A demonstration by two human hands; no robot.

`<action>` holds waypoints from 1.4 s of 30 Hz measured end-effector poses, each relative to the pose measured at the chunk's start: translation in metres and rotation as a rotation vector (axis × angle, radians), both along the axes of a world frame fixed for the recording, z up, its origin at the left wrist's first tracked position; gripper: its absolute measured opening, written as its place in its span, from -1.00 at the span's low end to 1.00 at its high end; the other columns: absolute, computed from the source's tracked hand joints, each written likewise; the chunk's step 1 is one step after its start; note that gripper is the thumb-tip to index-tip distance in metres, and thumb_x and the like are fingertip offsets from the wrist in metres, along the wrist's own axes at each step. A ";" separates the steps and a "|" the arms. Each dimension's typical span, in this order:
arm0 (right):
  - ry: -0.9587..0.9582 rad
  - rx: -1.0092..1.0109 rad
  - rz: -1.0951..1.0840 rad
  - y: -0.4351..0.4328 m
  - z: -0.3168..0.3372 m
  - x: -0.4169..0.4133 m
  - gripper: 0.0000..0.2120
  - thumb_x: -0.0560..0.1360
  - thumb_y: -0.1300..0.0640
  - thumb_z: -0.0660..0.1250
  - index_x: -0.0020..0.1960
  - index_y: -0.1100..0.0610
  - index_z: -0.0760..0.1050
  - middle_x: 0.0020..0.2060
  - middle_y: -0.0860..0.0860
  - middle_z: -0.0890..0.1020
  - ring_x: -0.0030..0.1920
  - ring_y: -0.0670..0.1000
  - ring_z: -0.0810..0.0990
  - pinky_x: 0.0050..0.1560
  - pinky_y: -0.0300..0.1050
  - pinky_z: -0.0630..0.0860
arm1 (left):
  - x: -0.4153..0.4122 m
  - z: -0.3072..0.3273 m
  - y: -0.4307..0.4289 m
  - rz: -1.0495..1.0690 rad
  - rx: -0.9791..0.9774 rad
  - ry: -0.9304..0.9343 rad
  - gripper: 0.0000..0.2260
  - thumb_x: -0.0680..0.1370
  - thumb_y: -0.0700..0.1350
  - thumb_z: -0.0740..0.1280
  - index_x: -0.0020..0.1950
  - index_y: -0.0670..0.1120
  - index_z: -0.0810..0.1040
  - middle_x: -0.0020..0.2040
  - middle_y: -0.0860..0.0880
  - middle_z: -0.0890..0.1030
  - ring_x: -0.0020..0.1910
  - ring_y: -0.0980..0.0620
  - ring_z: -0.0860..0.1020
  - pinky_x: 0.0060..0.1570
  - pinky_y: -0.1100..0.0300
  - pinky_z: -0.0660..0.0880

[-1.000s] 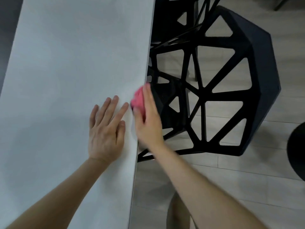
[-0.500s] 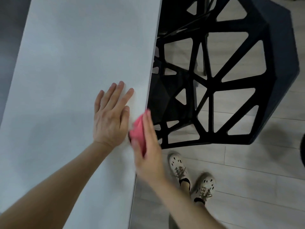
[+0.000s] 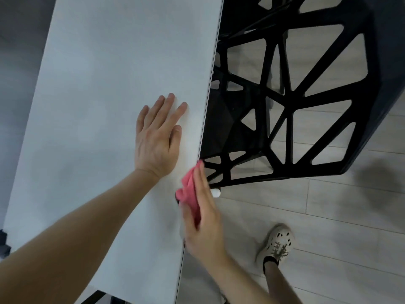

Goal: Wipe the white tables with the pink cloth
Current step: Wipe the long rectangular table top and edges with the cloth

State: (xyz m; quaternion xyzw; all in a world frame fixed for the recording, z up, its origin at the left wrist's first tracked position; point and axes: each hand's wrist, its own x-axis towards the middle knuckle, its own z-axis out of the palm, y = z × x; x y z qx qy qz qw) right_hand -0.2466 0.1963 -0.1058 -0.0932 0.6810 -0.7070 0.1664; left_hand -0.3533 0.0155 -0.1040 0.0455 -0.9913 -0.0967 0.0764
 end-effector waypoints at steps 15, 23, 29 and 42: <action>0.039 0.128 -0.150 -0.024 0.004 -0.045 -0.30 0.71 0.28 0.29 0.76 0.10 0.07 0.74 -0.04 0.15 0.71 -0.10 0.16 0.69 -0.19 0.13 | 0.011 0.006 0.004 0.033 0.060 0.217 -0.70 0.64 -0.23 0.19 0.24 -0.11 0.67 0.22 -0.09 0.63 0.26 -0.11 0.56 0.30 0.07 0.45; 0.013 0.114 -0.080 0.003 0.004 0.133 -0.30 0.70 0.29 0.31 0.75 0.08 0.10 0.74 -0.11 0.14 0.72 -0.11 0.12 0.69 -0.17 0.15 | 0.178 0.013 -0.010 -0.297 0.125 0.106 -0.77 0.67 -0.26 0.29 0.27 -0.13 0.66 0.29 -0.08 0.63 0.31 -0.12 0.57 0.35 -0.01 0.50; -0.024 0.260 -0.173 -0.021 0.011 -0.009 -0.31 0.71 0.20 0.33 0.75 0.03 0.12 0.71 0.00 0.25 0.67 0.02 0.27 0.68 0.02 0.22 | 0.242 0.001 -0.028 -0.379 0.069 0.059 -0.66 0.78 -0.16 0.18 0.53 -0.15 0.54 0.62 -0.12 0.46 0.64 -0.14 0.39 0.60 -0.24 0.32; -0.154 0.182 -0.203 0.000 0.012 0.181 -0.29 0.68 0.27 0.37 0.74 -0.02 0.17 0.69 -0.17 0.27 0.66 -0.20 0.23 0.67 -0.14 0.22 | 0.237 -0.005 -0.026 -0.379 0.068 0.093 -0.63 0.80 -0.09 0.10 0.55 -0.09 0.52 0.63 -0.09 0.45 0.66 -0.11 0.36 0.61 -0.21 0.30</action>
